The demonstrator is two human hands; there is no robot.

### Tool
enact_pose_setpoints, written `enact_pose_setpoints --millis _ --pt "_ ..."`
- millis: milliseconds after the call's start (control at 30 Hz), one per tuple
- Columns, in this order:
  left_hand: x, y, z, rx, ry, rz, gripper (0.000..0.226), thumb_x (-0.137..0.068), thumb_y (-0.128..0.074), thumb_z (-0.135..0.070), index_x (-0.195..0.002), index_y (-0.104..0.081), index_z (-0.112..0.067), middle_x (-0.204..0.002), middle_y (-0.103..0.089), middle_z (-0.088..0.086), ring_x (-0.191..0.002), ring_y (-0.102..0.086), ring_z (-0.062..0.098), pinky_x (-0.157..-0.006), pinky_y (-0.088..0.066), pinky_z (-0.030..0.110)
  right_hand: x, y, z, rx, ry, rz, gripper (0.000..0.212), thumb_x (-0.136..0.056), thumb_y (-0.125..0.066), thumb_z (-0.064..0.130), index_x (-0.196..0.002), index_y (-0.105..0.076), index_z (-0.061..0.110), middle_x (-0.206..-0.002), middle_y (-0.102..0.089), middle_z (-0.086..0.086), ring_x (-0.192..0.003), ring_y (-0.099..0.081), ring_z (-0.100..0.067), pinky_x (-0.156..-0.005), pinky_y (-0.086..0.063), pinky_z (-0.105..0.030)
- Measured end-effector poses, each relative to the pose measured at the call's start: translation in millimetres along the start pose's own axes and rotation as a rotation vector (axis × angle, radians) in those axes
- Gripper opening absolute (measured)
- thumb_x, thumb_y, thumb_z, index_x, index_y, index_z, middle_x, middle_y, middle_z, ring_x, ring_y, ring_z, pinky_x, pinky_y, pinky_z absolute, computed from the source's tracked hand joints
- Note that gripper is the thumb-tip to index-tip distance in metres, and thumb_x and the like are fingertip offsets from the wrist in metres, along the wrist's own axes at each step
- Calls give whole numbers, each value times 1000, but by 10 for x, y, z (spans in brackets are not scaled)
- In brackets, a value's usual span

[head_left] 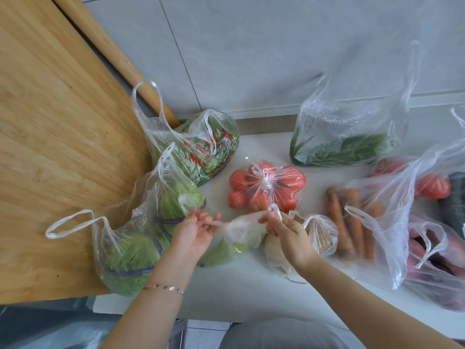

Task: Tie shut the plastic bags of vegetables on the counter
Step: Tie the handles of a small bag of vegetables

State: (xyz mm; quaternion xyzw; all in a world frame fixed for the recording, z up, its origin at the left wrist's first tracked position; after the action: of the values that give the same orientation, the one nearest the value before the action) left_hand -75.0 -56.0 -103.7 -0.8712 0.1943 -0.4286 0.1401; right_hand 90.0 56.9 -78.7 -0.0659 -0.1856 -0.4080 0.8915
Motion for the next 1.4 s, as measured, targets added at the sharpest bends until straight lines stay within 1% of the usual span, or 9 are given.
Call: enact_pose_setpoints --millis 233,400,567,700,833,967,1067,1200,1400 --pt "-112 275 -83 -754 -212 -88 33 -99 -33 -15 -66 -34 -13 -59 -29 3 -53 -32 17 -54 -38 26 -25 402 -643 136 -380 -168 53 -94 -39 45 -54 -54 12 -50 -50 -3 -50 -45 -17 -62 -40 -32" --pt "289 -352 -147 -924 -413 220 23 -91 -52 -23 -69 -53 -19 -50 -40 -11 -47 -37 2 -55 -37 19 -89 294 187 20 -62 -124 51 -95 -41 37 -53 -51 9 -37 -52 4 -37 -50 -5 -47 -41 -9" --pt "396 -604 116 -1182 -356 374 27 -75 -74 -13 -62 -51 -19 -55 -34 -9 -46 -31 1 -49 -27 14 -117 -226 681 -102 117 138 35 -95 -44 21 -65 -57 8 -59 -60 -8 -48 -61 -9 -54 -54 -19" --pt "330 -590 46 -1009 -361 233 18 -83 -65 -16 -68 -66 -7 -45 -41 -14 -44 -34 0 -47 -29 14 -196 -195 583 -250 133 129 17 -90 -52 9 -85 -64 -2 -70 -64 -7 -57 -63 -5 -61 -55 -18" --pt "362 -577 53 -866 -324 203 20 -89 -56 -10 -69 -62 -13 -30 -44 -12 -34 -42 -4 -43 -32 7 -136 -311 313 213 183 213 28 -85 -62 10 -113 -64 9 -72 -62 20 -53 -52 6 -59 -44 -6" --pt "419 -621 115 -807 -319 210 14 -90 -52 -6 -81 -63 -4 -36 -53 -12 -37 -50 -6 -44 -36 4 -149 -461 221 406 321 143 17 -86 -62 16 -96 -71 6 -100 -59 -3 -71 -48 -5 -69 -37 -7" --pt "393 -573 87 -682 -307 208 27 -95 -43 -12 -71 -54 -8 -33 -38 -10 -33 -35 -1 -43 -29 13 -160 -464 119 203 244 100 19 -89 -57 15 -81 -70 2 -88 -65 -14 -78 -56 -13 -76 -41 -24" --pt "332 -532 4 -399 -189 251 40 -100 -27 -26 -64 -41 -12 -39 -29 -8 -35 -25 4 -40 -23 15 -160 -415 -145 -33 -37 26 33 -92 -51 19 -61 -62 20 -63 -58 5 -55 -47 0 -63 -37 -20" --pt "318 -720 6 -514 -198 314 45 -100 -26 -29 -58 -30 -14 -41 -30 -9 -38 -25 6 -43 -22 18 -57 -606 13 525 148 241 34 -91 -47 13 -57 -43 14 -55 -43 -1 -55 -37 -13 -56 -31 -27"
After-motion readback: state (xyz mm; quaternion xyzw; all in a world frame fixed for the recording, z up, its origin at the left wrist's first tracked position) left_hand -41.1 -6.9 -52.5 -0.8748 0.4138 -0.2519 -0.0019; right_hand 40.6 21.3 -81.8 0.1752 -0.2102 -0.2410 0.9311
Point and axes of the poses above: each hand's wrist, its own x-axis away from the middle knuckle, its own y-axis out of the back of the hand, z = x × y, the point moved 10 cm from there along -x, towards the middle knuckle
